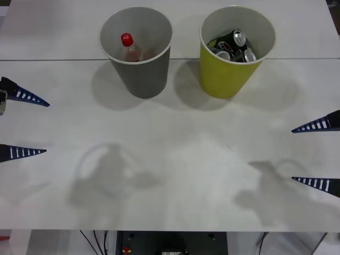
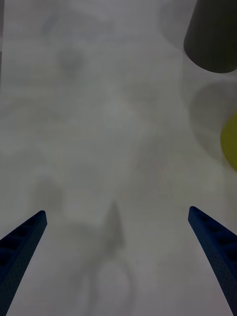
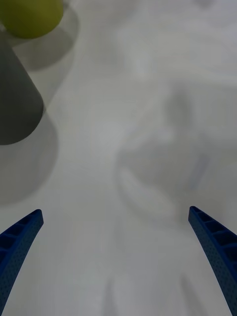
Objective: Put the can into the green bin and the plastic bottle into the gray bin
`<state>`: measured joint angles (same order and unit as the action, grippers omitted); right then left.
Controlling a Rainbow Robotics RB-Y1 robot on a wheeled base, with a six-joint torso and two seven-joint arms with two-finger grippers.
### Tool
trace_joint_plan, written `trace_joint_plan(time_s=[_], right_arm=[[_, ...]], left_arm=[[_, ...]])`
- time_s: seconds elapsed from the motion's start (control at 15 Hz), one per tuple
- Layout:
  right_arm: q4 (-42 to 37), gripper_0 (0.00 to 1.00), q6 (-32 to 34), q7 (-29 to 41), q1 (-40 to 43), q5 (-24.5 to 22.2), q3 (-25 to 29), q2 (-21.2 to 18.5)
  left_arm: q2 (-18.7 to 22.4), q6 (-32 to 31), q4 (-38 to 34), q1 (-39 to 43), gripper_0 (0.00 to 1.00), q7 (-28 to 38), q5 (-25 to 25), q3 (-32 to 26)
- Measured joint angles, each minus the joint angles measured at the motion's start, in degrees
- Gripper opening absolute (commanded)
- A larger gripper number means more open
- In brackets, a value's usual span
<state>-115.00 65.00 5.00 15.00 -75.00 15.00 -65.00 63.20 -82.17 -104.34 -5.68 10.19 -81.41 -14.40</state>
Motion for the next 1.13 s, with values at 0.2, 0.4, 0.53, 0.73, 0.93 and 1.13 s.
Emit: trace_joint_plan(time_s=[0.2,0.4,0.53,0.73,0.93,1.13], right_arm=[[0.00,1.00,0.00,0.00,0.00,0.00,0.00,0.00],[0.00,1.00,0.00,0.00,0.00,0.00,0.00,0.00],[0.00,1.00,0.00,0.00,0.00,0.00,0.00,0.00],[0.00,1.00,0.00,0.00,0.00,0.00,0.00,0.00],[0.00,1.00,0.00,0.00,0.00,0.00,0.00,0.00],[0.00,1.00,0.00,0.00,0.00,0.00,0.00,0.00]], left_arm=[[-3.02,0.05,-4.31,5.31,1.00,-1.10,-1.36,-3.46],[-5.64,0.00,-7.28,8.74,1.00,-2.13,-2.15,-4.90],[-7.13,0.00,-9.27,10.47,1.00,-2.89,-3.05,-5.38],[-9.41,-0.01,-10.44,12.00,1.00,-3.65,-3.47,-5.47],[-10.10,-0.01,-12.07,12.79,1.00,-3.98,-5.29,-5.47],[-10.12,-0.08,-12.55,13.31,1.00,-3.71,-5.68,-5.40]])
